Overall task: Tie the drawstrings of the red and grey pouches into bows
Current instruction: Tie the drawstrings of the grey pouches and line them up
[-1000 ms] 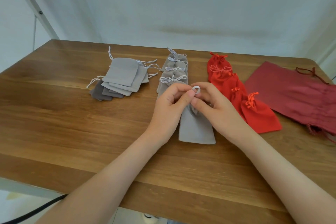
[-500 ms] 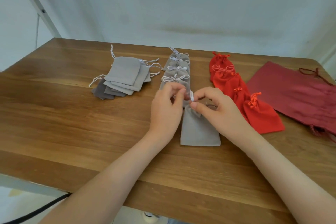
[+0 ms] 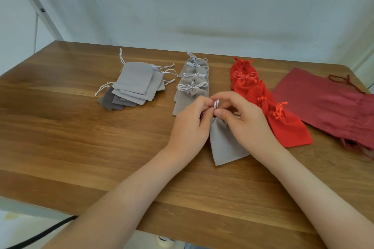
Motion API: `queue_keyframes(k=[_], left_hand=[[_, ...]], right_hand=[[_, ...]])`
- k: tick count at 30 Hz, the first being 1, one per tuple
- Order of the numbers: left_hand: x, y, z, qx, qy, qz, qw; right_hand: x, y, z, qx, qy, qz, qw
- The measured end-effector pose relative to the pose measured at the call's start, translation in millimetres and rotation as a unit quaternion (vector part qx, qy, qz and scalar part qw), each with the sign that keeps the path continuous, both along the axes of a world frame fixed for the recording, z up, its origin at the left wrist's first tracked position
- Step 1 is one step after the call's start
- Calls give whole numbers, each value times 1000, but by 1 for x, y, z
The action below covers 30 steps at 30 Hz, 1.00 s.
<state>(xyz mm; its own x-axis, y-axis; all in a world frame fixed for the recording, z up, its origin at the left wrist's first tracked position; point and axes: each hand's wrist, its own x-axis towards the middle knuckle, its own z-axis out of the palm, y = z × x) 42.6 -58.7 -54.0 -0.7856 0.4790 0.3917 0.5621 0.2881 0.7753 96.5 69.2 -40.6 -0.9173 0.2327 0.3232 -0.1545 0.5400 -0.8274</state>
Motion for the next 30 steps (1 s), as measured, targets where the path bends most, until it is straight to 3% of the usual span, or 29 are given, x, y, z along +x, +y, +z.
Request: queue_keyframes(k=[4, 8, 14, 17, 24, 30], left_hand=[[1, 1, -2, -3, 13, -10, 1000], [1, 2, -2, 12, -34, -23, 999], [6, 1, 2, 44, -145, -44, 988], [8, 3, 0, -4, -119, -64, 991], [3, 2, 0, -30, -108, -50, 992], [2, 3, -1, -16, -92, -13, 996]], right_hand=[[2, -1, 1, 6, 13, -34, 999], [1, 2, 2, 40, 44, -71, 996], [0, 4, -1, 64, 38, -49, 996], [-2, 7, -1, 108, 55, -36, 992], [-2, 13, 7, -74, -27, 35, 996], [-2, 16, 8, -69, -37, 61, 995]])
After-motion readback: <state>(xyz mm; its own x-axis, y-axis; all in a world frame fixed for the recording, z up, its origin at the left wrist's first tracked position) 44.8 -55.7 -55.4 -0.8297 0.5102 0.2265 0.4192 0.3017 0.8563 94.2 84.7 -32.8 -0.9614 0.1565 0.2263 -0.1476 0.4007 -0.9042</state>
